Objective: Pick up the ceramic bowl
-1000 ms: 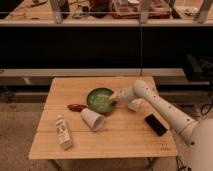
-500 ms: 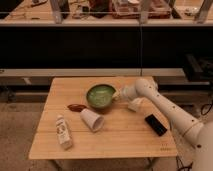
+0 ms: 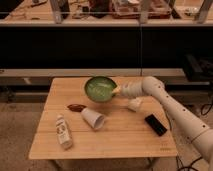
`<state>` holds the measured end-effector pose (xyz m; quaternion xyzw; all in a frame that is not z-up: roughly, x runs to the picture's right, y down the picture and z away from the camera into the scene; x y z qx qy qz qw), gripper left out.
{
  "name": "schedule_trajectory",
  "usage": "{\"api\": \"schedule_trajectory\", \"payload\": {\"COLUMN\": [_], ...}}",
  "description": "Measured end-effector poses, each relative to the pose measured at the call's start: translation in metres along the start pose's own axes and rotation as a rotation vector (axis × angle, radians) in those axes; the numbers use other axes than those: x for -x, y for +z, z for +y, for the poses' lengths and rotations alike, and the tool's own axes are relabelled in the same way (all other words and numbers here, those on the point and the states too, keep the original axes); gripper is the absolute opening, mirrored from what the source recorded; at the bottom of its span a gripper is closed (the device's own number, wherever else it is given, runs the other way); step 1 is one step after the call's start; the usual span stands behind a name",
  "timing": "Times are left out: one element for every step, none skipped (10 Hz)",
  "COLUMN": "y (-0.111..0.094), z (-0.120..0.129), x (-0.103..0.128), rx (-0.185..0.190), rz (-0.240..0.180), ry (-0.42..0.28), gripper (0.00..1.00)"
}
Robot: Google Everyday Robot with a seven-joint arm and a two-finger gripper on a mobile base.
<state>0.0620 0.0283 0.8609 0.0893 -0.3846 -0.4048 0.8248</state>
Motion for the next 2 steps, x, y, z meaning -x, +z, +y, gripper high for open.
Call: {"api": "schedule_trajectory", "payload": {"y": [-0.0032,-0.0049], "z": [-0.0035,-0.0066], "x": [0.0066,0.0118], "rx": [0.013,0.021], "rz": [-0.021,-0.038], "ry": [-0.021,-0.036], "gripper": [0.0,0.0]}}
